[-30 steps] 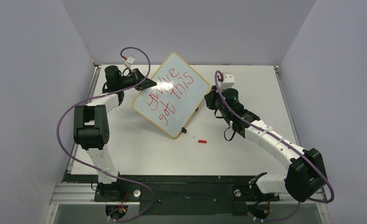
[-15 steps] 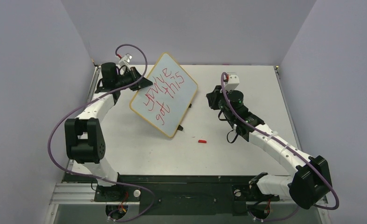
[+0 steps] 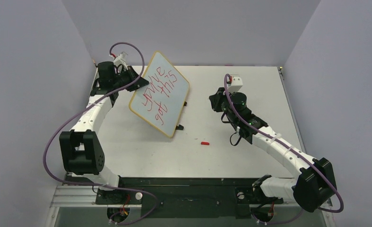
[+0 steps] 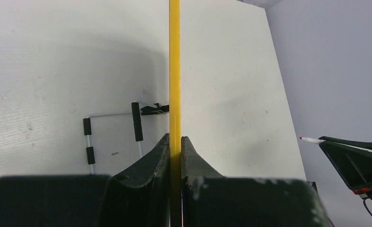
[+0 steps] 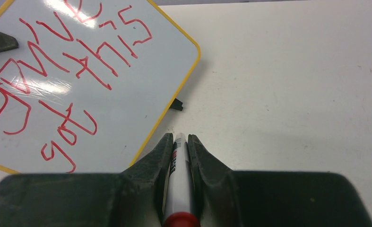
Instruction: Write a sentence on the whiteboard
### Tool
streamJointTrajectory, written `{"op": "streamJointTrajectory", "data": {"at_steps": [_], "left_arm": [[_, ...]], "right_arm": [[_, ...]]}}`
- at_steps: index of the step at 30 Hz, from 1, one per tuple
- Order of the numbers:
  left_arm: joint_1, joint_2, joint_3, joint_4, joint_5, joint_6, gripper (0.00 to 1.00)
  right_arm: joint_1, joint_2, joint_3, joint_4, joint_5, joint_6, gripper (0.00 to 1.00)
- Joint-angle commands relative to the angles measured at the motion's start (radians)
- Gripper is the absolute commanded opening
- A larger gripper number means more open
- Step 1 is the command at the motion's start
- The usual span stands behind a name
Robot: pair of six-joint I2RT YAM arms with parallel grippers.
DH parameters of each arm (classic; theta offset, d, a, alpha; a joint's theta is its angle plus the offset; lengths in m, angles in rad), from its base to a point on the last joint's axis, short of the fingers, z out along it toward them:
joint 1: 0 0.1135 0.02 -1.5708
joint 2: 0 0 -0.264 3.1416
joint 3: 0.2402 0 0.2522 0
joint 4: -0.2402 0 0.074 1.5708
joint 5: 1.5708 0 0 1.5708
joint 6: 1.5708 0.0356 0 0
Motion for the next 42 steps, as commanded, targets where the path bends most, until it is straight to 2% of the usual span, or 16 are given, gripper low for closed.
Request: {"op": "streamJointTrajectory", "data": {"at_steps": [1, 14, 23, 42], "left_arm": [[0.001, -0.123, 0.101, 0.068, -0.025, -0.050, 0.00], [0.002, -0.205, 0.065, 0.020, -0.181, -0.074, 0.00], [0.000, -0.189, -0.013, 0.141, -0.131, -0.145, 0.00], [-0.019, -0.126, -0.051, 0.143, -0.140, -0.117, 0.00]], "right_arm": [[-0.006, -0.028, -0.002, 0.058, 0.012, 0.008, 0.00], [-0.005, -0.016, 0.000, 0.062, 0.006, 0.011, 0.00], [-0.006, -0.004, 0.000, 0.062, 0.006, 0.011, 0.00], [-0.007, 0.000, 0.001, 0.056, 0.010, 0.008, 0.00]]}}
